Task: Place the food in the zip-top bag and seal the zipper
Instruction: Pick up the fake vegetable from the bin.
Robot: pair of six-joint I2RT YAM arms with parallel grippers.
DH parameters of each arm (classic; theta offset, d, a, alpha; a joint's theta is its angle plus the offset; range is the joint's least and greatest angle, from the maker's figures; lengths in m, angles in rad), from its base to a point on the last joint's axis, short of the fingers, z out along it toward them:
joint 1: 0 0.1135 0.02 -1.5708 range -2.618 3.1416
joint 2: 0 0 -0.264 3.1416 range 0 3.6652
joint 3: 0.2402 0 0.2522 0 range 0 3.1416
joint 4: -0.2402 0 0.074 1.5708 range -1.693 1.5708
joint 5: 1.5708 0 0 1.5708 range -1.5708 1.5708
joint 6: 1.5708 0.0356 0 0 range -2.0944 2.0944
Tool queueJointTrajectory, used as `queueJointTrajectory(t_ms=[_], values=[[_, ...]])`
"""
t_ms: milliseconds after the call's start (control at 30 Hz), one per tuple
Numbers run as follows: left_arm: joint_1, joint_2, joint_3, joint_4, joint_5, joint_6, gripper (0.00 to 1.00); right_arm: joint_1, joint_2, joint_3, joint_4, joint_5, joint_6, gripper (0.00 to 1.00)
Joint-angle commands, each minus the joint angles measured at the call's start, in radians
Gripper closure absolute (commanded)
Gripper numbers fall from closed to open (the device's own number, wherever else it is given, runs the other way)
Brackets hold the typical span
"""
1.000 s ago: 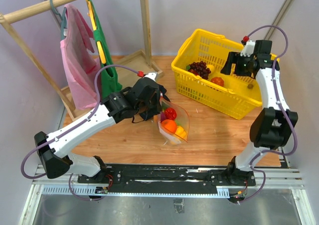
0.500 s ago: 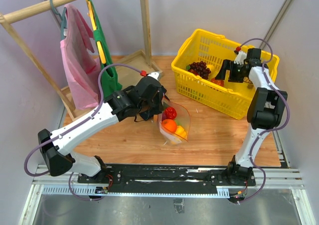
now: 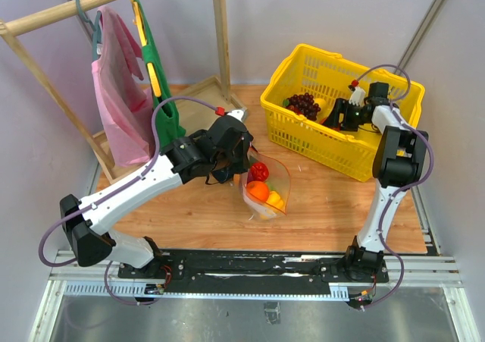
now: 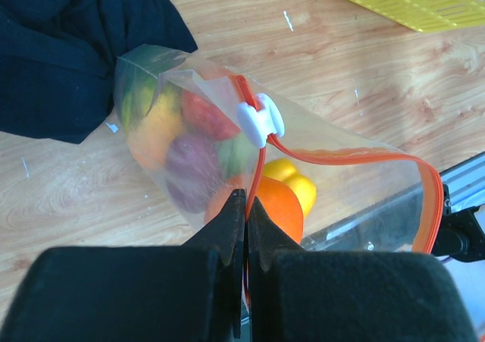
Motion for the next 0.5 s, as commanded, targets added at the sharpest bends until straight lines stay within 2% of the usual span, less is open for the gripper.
queueJointTrajectory(t_ms=[0, 100, 267, 467], values=[[-0.003, -0.01, 0.018, 0.012, 0.011, 0.003, 1.0, -0.002, 0.005, -0.004, 0.014, -0.049, -0.002, 0.34], [-0.003, -0.021, 0.012, 0.013, 0.009, -0.001, 1.0, -0.002, -0.013, -0.012, 0.012, -0.043, 0.002, 0.49], [-0.003, -0.039, 0.0, 0.016, 0.001, -0.006, 1.0, -0.002, -0.092, -0.041, 0.015, -0.01, 0.002, 0.66], [-0.003, -0.046, -0.007, 0.021, 0.0, -0.01, 1.0, -0.002, -0.233, -0.091, 0.015, 0.094, 0.005, 0.75]])
